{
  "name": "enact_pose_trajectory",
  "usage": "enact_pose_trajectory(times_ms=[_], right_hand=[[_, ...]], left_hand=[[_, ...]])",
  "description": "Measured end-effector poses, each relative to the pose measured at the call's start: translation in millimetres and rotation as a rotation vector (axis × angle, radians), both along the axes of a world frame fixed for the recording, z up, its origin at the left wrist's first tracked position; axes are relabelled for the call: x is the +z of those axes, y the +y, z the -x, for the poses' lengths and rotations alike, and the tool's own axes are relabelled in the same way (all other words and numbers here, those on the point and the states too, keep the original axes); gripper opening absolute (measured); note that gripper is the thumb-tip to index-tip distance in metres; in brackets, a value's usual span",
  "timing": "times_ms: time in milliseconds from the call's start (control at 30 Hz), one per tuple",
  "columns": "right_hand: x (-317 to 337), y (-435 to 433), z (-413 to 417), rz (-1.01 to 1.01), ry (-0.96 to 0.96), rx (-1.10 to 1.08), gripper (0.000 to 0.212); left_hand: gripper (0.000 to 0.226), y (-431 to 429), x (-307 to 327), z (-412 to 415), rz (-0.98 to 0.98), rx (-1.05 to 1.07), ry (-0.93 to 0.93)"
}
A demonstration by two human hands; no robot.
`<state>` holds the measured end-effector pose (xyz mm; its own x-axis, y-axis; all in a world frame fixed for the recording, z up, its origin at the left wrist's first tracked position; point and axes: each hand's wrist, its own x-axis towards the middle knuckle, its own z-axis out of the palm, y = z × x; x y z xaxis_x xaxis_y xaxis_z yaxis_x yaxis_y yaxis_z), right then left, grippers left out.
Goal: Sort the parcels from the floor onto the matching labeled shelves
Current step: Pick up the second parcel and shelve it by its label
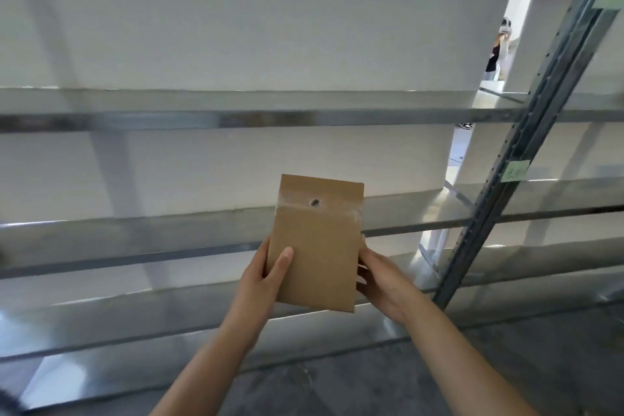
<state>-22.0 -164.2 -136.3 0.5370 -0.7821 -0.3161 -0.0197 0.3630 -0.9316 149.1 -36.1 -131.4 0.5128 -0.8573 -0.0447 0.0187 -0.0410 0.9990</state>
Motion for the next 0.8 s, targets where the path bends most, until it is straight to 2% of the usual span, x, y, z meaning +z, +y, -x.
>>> enact_pose_trajectory(times_ms=[200, 300, 433, 633, 700, 800], right_hand=[[11, 26, -51, 0.061, -0.05, 0.076, 0.063], [14, 37, -71, 0.066, -0.034, 0.055, 0.087], [15, 52, -91, 0.071, -0.041, 0.039, 0.103], [23, 71, -105, 0.083, -0.105, 0.153, 0.066], [29, 78, -109, 0.103, -0.131, 0.155, 0.063], [37, 85, -117, 0.136, -0.14, 0.128, 0.072]], left_hand=[[0.033, 34, -2, -42, 0.053, 0.114, -0.004], [0.041, 48, -6, -60, 0.062, 0.154, -0.019], [0.051, 64, -4, -78, 0.069, 0.21, -0.041], [0.05, 82, 4, -89, 0.173, 0.246, -0.127], [0.04, 86, 5, -90, 0.184, 0.252, -0.165], [0.025, 90, 9, -90, 0.205, 0.265, -0.182]])
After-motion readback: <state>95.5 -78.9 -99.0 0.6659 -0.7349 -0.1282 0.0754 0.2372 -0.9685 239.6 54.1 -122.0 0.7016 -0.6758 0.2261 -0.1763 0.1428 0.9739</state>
